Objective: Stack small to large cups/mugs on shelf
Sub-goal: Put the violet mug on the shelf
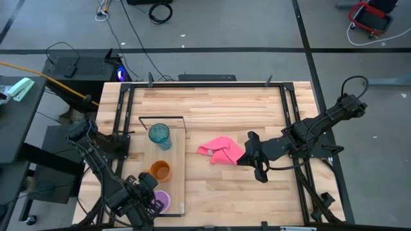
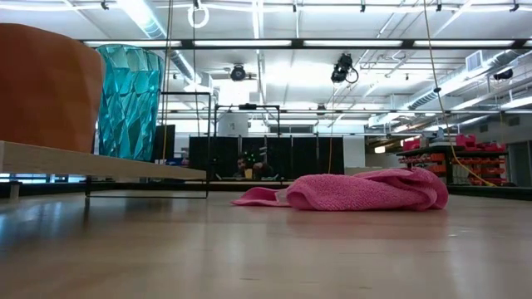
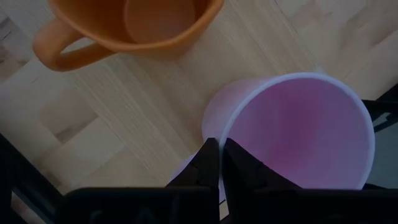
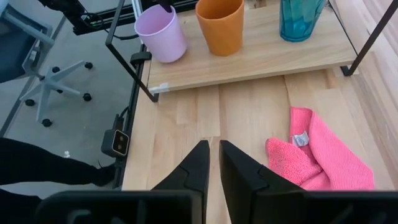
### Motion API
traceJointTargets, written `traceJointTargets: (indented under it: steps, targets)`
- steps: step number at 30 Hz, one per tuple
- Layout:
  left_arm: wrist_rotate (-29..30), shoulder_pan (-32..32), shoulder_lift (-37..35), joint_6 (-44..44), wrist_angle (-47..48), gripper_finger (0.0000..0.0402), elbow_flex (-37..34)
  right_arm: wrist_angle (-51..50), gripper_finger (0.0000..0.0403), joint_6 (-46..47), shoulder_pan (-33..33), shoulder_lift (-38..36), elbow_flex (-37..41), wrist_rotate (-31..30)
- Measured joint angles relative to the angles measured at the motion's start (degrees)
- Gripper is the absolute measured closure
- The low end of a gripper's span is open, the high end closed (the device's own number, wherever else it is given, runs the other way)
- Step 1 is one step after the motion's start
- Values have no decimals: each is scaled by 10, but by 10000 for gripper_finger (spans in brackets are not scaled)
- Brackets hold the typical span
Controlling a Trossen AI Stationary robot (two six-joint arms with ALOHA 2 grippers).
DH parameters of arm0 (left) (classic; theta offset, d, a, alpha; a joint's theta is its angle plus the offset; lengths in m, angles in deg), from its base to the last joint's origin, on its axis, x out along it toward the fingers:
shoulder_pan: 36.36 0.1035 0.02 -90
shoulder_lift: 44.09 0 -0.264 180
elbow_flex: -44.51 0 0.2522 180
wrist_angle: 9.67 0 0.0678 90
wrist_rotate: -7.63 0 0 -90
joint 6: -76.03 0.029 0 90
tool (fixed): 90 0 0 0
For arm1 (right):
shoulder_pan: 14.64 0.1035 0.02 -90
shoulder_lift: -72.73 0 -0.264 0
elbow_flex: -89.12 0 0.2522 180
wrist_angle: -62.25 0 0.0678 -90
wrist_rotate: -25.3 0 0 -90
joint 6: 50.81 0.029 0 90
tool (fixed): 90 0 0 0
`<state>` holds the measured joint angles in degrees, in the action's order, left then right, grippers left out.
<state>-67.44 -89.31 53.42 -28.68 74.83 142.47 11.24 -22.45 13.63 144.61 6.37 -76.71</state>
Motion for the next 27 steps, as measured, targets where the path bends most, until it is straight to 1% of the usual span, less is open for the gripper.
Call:
traceJointTargets:
  steps: [13,19,27]
  targets:
    - [3,0,0,-9,-9,391,-18,0,360,0,0,0,0,0]
    - [0,0,0,-15,-12,385,-18,0,360,0,0,0,0,0]
    - [-3,0,0,-27,-11,357,-15,0,360,0,0,0,0,0]
